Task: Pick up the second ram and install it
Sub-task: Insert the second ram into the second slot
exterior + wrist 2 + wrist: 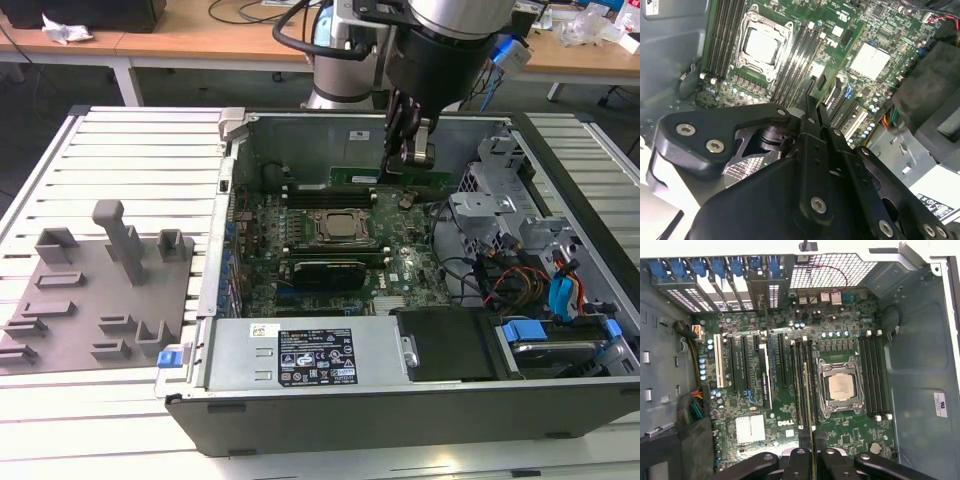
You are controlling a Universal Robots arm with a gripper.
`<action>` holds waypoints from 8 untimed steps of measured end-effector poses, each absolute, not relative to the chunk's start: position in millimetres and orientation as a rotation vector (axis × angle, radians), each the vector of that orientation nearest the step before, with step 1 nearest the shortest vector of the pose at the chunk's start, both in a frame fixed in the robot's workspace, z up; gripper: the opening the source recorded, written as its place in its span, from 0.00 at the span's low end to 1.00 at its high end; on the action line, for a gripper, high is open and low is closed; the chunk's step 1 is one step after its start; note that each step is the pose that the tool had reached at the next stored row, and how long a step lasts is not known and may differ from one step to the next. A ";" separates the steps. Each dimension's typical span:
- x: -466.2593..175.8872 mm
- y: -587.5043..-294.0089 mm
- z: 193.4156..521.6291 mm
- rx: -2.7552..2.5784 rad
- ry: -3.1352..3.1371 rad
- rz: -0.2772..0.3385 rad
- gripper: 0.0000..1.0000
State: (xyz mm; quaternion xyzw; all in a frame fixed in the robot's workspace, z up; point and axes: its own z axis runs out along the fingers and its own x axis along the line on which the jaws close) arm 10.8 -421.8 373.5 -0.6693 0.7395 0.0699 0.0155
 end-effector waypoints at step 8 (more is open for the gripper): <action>10.7 -421.3 363.3 -2.082 2.301 0.218 0.14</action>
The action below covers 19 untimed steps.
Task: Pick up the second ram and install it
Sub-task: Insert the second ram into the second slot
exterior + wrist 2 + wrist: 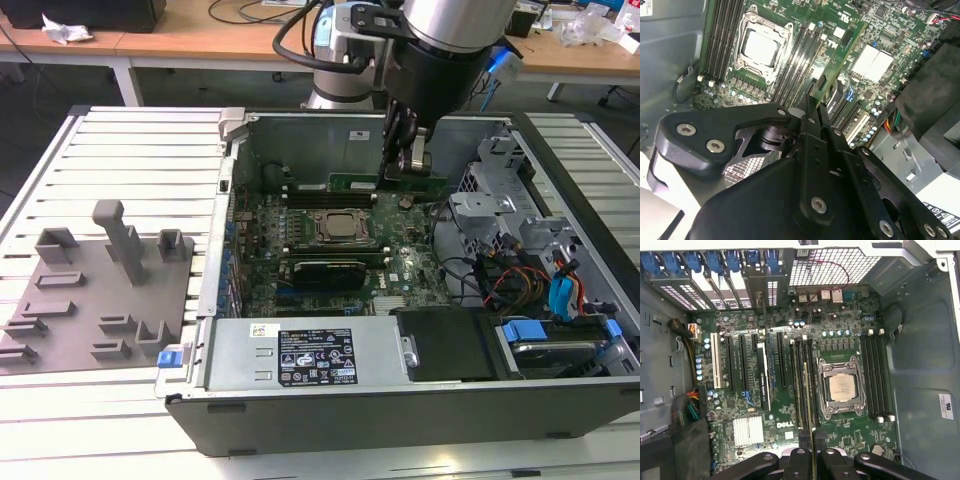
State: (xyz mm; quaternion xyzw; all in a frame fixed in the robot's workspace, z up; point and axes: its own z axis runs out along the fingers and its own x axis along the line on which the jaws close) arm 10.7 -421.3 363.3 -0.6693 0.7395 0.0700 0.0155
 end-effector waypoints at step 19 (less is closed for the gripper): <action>10.7 -421.4 345.8 -2.082 2.301 0.218 0.14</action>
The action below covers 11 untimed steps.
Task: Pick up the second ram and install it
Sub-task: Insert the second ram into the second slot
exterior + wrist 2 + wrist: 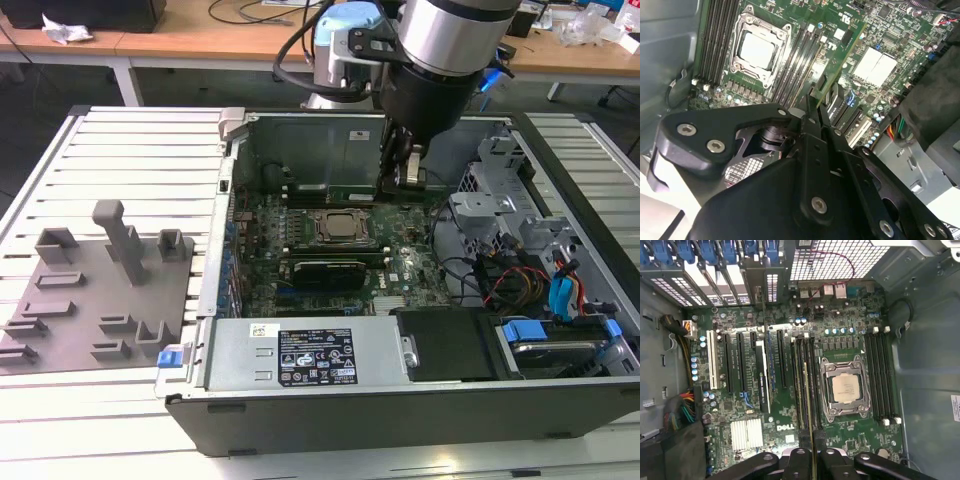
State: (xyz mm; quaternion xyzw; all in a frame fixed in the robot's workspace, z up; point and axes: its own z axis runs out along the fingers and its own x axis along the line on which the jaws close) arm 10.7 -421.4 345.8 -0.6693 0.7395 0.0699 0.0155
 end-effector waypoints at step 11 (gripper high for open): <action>10.7 -420.6 331.9 -2.082 2.301 0.218 0.14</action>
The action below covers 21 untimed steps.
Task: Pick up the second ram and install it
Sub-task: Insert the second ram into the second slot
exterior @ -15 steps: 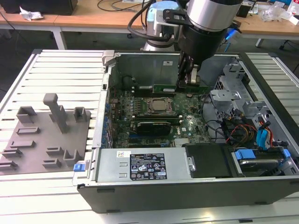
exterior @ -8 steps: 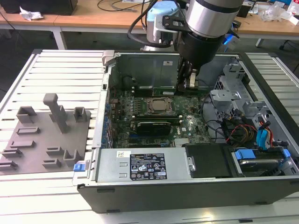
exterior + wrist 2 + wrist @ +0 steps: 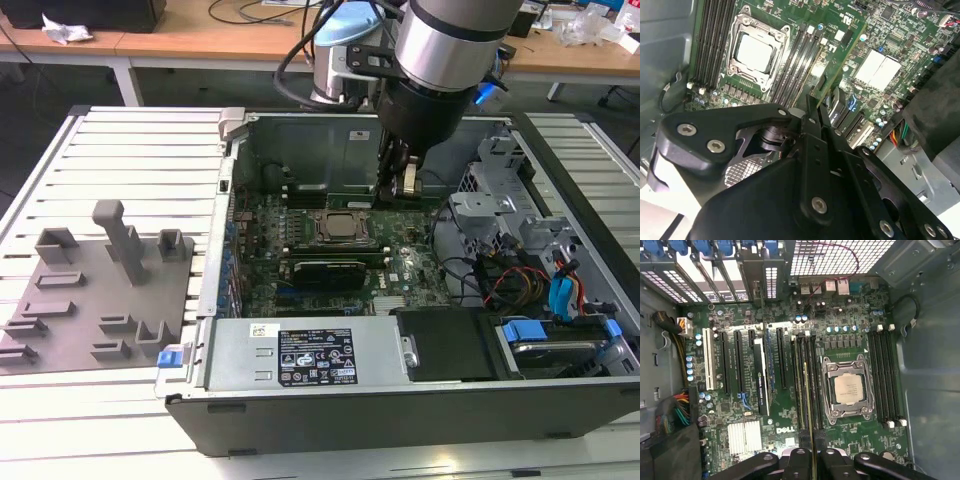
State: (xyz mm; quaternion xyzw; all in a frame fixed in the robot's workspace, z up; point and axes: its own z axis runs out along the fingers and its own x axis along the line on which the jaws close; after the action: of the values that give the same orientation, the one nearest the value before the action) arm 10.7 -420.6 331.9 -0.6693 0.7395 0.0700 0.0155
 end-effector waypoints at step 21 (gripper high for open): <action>10.7 -420.6 313.4 -2.082 2.301 0.218 0.14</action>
State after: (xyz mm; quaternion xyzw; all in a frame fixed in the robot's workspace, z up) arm 10.7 -420.6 313.4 -0.6693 0.7395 0.0699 0.0155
